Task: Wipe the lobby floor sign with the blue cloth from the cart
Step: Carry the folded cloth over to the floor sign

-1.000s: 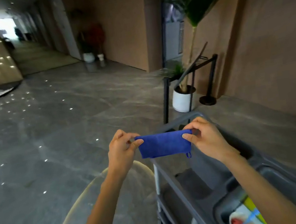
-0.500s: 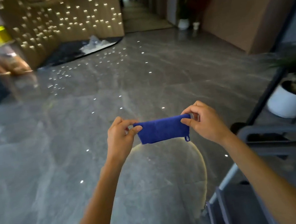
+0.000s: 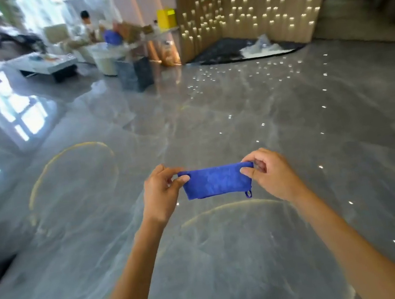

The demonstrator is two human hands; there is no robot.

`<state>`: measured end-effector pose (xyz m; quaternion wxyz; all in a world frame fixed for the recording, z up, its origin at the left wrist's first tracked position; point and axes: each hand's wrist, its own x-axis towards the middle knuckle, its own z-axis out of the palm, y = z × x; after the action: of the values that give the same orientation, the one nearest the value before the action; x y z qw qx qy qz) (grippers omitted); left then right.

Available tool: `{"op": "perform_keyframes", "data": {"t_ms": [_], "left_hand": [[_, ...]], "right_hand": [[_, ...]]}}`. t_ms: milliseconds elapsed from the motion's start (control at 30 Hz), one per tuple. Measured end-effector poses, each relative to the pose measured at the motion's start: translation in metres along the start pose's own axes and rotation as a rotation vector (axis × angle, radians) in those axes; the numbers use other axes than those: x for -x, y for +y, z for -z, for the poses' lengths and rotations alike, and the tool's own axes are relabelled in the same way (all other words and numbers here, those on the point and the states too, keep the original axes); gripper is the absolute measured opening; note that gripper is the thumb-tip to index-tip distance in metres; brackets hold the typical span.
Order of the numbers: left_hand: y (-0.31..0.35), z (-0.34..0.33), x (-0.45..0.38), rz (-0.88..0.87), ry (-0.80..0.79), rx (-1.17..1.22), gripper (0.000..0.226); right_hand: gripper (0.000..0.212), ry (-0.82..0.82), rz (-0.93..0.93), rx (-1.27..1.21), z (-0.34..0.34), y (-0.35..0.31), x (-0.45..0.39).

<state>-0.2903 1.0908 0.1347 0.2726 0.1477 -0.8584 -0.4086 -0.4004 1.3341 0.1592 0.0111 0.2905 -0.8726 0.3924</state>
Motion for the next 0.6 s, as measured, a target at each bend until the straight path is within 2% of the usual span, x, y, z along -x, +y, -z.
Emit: {"op": "perform_keyframes", "data": {"t_ms": [300,600], "left_hand": [[-0.051,0.060,-0.017,0.195,0.255,-0.181,0.009],[-0.107,0.145,0.005,0.413,0.499,-0.281,0.007]], "right_hand": [[0.008,-0.252,0.203,-0.098,-0.091,-0.030,-0.109],[0.008,-0.490,0.417,-0.162,-0.206,-0.110,-0.165]]}}
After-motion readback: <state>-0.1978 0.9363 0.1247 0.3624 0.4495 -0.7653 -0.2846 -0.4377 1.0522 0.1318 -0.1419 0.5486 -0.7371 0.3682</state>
